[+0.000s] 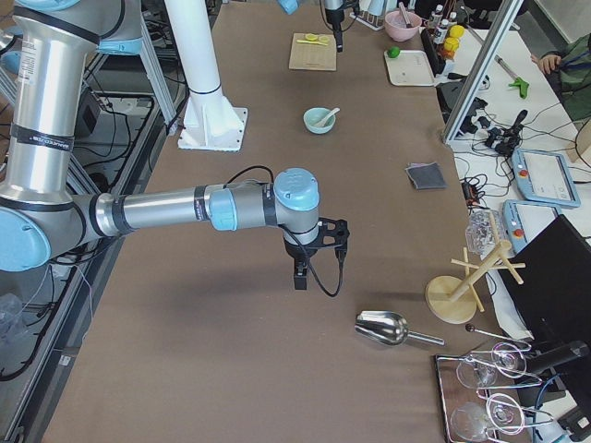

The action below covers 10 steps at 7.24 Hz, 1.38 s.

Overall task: Place spoon in bowl
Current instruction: 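Lower the spoon into the bowl and open the left gripper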

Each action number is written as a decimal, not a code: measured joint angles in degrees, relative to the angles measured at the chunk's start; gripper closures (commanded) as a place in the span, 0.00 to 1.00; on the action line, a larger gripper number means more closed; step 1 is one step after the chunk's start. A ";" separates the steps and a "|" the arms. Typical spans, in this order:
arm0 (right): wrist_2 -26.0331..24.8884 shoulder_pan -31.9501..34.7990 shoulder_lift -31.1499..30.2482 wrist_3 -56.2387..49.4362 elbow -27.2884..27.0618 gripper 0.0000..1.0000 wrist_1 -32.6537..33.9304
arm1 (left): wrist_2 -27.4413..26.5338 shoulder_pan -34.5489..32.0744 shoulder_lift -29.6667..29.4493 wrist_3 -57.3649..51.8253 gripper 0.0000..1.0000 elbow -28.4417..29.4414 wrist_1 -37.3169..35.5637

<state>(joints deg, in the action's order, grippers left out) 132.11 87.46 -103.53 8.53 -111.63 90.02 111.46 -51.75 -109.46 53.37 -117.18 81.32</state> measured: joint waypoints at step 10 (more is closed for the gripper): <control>5.41 5.35 -0.99 -15.49 7.28 0.00 0.07 | 24.00 -39.69 29.65 -66.33 0.02 12.02 3.62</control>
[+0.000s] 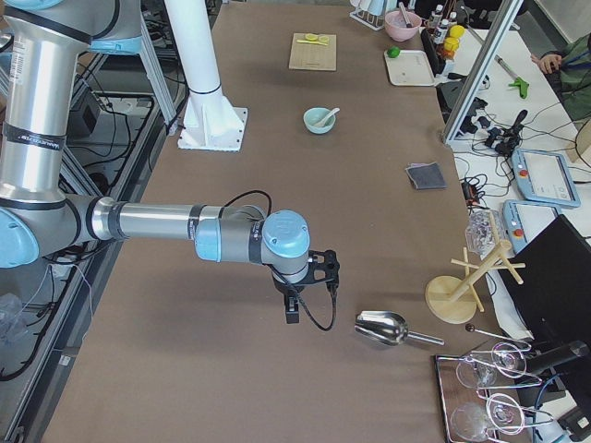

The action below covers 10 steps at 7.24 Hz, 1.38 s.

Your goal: Place spoon in bowl

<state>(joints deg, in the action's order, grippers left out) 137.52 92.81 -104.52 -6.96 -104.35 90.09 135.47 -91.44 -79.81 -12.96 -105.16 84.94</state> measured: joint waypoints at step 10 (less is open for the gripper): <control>-2.13 0.34 -0.53 -0.44 0.70 0.00 -0.17 | -3.02 -2.86 1.30 -0.14 0.02 -1.25 0.40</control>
